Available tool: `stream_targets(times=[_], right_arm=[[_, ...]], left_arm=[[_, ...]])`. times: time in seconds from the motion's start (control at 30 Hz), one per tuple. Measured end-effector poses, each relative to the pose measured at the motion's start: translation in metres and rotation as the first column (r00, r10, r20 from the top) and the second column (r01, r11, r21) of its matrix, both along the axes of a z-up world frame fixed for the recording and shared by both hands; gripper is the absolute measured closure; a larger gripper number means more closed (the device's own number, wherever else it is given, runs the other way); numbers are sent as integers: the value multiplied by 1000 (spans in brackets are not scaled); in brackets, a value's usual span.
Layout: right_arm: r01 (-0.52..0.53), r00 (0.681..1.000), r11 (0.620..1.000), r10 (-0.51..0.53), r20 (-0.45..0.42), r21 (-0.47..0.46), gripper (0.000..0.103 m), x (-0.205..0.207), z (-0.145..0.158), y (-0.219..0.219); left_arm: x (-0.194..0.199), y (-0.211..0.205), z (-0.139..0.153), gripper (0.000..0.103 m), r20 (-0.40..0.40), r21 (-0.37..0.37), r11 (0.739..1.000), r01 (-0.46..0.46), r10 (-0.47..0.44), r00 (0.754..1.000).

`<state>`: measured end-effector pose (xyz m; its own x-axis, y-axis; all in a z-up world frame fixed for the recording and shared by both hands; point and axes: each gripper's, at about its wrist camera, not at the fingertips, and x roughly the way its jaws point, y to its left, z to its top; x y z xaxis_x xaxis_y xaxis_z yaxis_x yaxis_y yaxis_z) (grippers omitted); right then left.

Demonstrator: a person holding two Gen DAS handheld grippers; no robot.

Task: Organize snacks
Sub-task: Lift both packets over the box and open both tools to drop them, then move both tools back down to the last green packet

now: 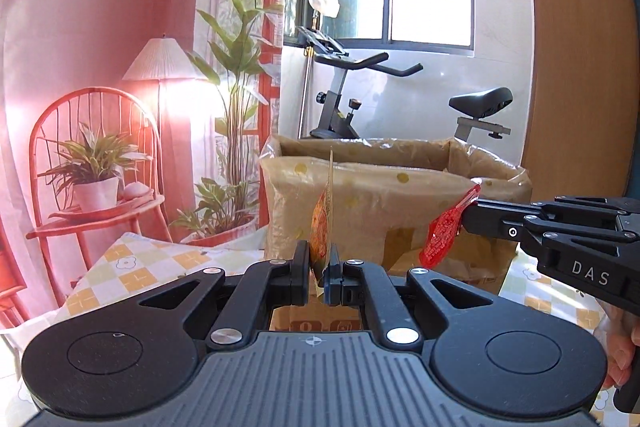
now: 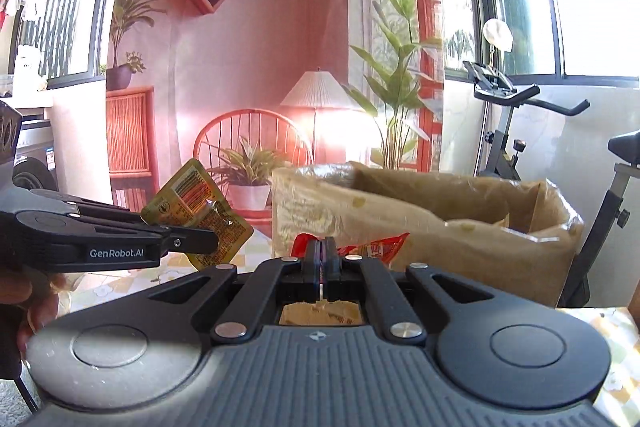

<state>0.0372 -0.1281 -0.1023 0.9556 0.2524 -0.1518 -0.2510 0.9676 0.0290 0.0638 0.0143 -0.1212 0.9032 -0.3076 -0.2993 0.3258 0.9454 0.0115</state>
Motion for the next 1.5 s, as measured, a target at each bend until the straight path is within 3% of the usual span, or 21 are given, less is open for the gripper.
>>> stream_targets(times=[0.2, 0.37, 0.67, 0.87, 0.93, 1.0, 1.03, 1.1, 1.23, 1.37, 1.5], right_arm=[[15, 995, 1000, -14, 100, -7, 102, 10, 41, -12], [57, 991, 998, -54, 119, -25, 102, 39, 58, -31], [123, 992, 990, -125, -27, -68, 102, 115, 38, -69], [177, 975, 980, -188, -120, -94, 102, 145, 25, -89], [194, 967, 977, -206, -148, -95, 100, 148, 23, -93], [194, 966, 977, -206, -156, -90, 95, 145, 22, -97], [196, 965, 976, -208, -159, -92, 91, 142, 22, -98], [192, 965, 977, -205, -161, -90, 79, 137, 21, -101], [184, 965, 980, -195, -174, -80, 79, 122, 24, -105], [176, 967, 981, -188, -173, -86, 70, 108, 28, -105], [163, 970, 984, -174, -171, -78, 69, 91, 34, -101]], left_arm=[[16, -13, 34, 96, 60, -33, 999, 23, -21, 998], [44, -35, 55, 96, 93, 8, 998, 59, -60, 994], [132, -81, 54, 96, 2, 77, 994, 83, -83, 997], [160, -93, 43, 95, -47, 96, 994, 43, -39, 998], [165, -94, 39, 89, -67, 98, 994, 44, -38, 997], [170, -91, 39, 51, -85, 88, 995, 44, -37, 996], [169, -89, 39, 46, -76, 82, 996, 39, -33, 997], [164, -86, 39, 44, -74, 87, 995, 38, -32, 997], [154, -79, 41, 44, -88, 94, 994, 47, -39, 995], [142, -68, 45, 44, -98, 84, 995, 47, -39, 994], [127, -58, 48, 44, -102, 76, 996, 40, -32, 994]])
